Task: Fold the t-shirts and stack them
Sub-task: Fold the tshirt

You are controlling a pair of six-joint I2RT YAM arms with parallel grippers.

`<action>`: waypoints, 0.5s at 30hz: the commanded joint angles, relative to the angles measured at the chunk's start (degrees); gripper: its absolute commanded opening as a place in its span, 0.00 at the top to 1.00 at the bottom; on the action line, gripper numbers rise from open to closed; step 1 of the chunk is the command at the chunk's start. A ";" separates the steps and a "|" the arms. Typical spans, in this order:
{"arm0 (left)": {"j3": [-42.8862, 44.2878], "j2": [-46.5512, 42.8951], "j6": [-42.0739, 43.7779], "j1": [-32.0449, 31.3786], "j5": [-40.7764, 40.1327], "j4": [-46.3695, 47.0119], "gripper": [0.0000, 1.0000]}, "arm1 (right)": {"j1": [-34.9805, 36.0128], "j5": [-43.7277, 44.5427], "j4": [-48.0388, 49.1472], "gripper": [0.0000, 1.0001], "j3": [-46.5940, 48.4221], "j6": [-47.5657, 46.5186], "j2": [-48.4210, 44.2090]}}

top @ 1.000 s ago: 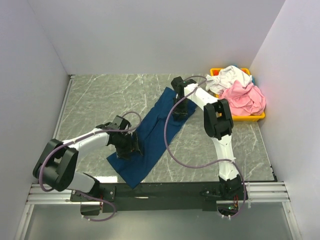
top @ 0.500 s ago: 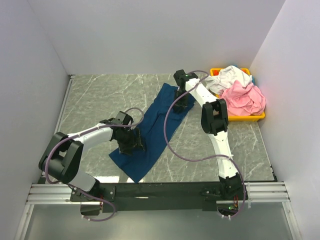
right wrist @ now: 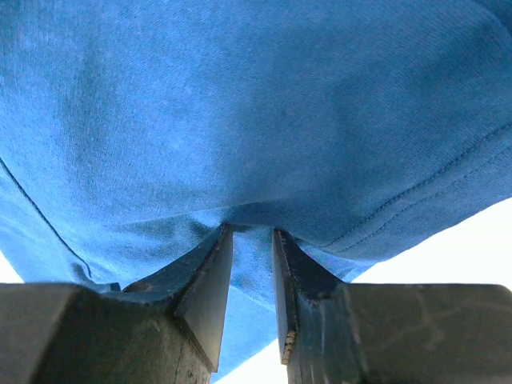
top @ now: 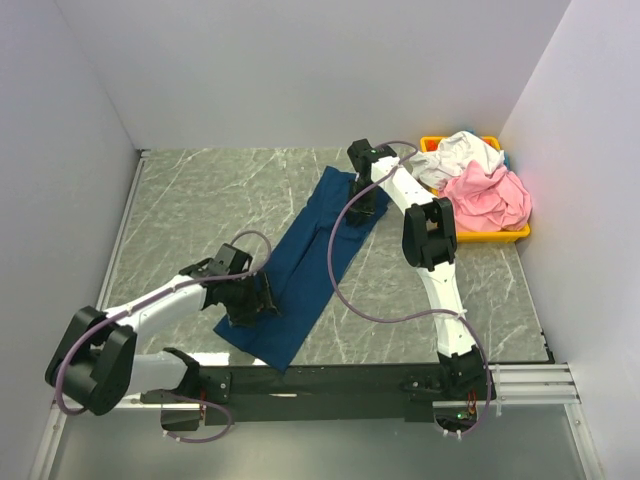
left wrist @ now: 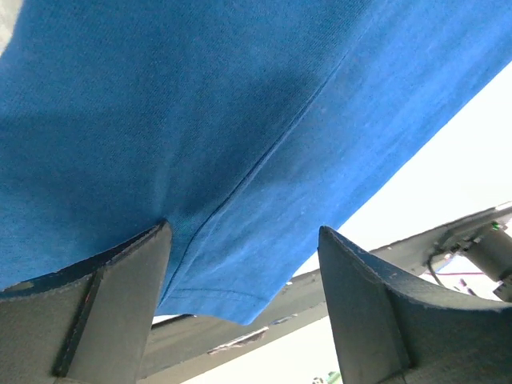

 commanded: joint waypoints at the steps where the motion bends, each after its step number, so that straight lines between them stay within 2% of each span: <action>1: -2.69 -2.72 -3.10 -0.84 2.29 0.60 0.19 | -0.45 0.46 3.56 0.66 0.74 0.83 1.21; 6: -4.01 -3.17 -4.76 -2.68 4.23 3.50 0.19 | -0.46 -0.25 4.34 0.66 1.45 1.62 1.57; 15: -2.52 2.28 -8.37 -9.00 5.99 9.04 0.19 | -0.98 -0.16 5.14 0.65 1.54 1.09 1.48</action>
